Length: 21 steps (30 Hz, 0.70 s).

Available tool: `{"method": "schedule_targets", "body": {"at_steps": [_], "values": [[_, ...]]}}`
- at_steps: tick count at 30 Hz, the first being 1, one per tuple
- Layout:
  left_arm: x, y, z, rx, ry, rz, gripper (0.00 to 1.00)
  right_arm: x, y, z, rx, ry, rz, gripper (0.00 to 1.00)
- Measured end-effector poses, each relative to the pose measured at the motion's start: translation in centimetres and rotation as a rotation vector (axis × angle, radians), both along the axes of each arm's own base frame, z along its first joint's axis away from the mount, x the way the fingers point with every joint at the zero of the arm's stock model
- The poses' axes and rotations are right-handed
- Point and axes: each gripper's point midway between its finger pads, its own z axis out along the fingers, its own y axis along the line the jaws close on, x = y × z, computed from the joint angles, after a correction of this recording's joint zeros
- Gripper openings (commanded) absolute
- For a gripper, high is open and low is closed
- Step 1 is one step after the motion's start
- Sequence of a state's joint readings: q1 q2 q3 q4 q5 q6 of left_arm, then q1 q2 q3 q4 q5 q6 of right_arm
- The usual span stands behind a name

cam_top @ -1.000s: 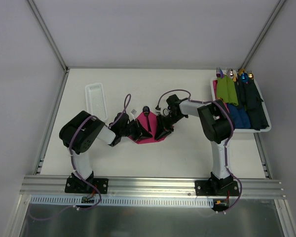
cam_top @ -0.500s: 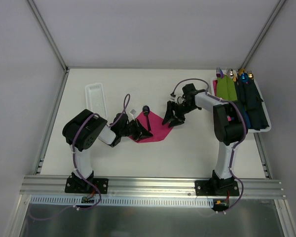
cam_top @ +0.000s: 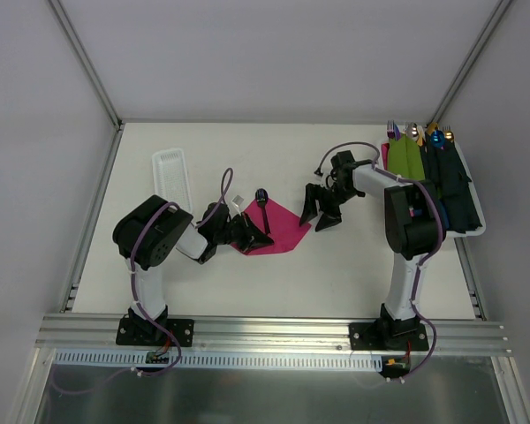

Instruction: Place the utensils on the paper napkin and roll it up

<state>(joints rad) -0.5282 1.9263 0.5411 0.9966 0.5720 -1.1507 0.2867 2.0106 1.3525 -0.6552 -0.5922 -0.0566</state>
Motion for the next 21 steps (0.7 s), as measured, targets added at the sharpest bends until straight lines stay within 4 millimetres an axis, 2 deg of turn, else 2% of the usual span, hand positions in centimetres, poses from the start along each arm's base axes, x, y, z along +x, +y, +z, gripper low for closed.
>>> {"method": "schedule_targets", "body": {"at_steps": [3,13,21], "values": [[0.0,0.0,0.0,-0.001,0.001,0.001,0.0,0.0,0.5,0.0,0.024,0.017,-0.009,0.69],[0.0,0.0,0.0,-0.001,0.002,0.001,0.0,-1.1,4.9,0.3,0.202,0.091,0.02,0.68],[0.0,0.0,0.0,-0.001,0.002,0.001,0.0,-1.8,6.1,0.7,0.324,0.096,0.0,0.66]]}}
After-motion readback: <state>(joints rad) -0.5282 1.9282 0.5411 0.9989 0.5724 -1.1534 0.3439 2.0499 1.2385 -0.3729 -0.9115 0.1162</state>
